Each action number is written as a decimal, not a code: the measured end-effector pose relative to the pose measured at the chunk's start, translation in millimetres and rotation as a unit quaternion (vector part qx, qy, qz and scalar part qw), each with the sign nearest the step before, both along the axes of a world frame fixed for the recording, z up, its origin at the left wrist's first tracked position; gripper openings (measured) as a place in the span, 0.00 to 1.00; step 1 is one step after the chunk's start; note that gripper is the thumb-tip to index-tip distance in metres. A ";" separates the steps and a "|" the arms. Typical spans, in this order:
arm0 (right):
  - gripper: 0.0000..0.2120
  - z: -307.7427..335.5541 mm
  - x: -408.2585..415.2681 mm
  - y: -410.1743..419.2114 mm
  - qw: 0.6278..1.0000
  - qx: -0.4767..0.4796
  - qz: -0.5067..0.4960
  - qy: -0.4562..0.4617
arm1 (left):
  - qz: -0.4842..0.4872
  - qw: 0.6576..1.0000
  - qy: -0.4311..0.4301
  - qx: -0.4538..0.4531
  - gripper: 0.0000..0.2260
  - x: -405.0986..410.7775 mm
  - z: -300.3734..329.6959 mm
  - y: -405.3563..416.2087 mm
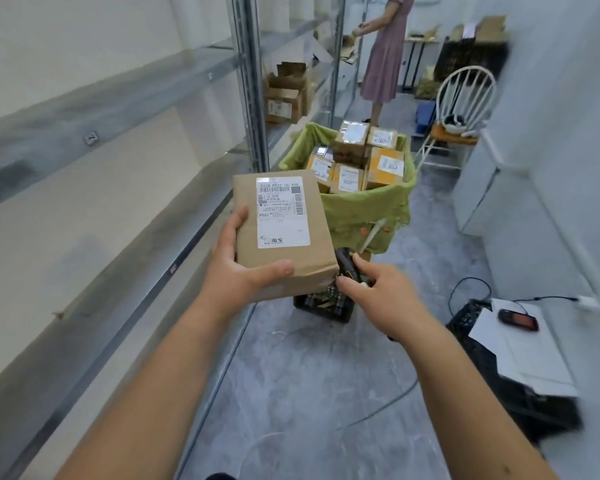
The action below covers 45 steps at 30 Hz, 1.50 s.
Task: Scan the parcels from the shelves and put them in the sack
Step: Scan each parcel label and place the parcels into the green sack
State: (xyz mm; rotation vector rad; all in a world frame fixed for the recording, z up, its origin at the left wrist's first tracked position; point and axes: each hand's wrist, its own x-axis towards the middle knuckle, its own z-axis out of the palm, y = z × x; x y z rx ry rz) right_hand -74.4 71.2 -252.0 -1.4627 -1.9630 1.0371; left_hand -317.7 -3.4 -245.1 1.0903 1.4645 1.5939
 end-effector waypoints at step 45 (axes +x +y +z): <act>0.35 -49.5 -130.0 503.5 0.989 -0.100 -0.104 0.021 | -0.101 0.981 -0.057 -0.157 0.44 -143.4 -55.7 560.9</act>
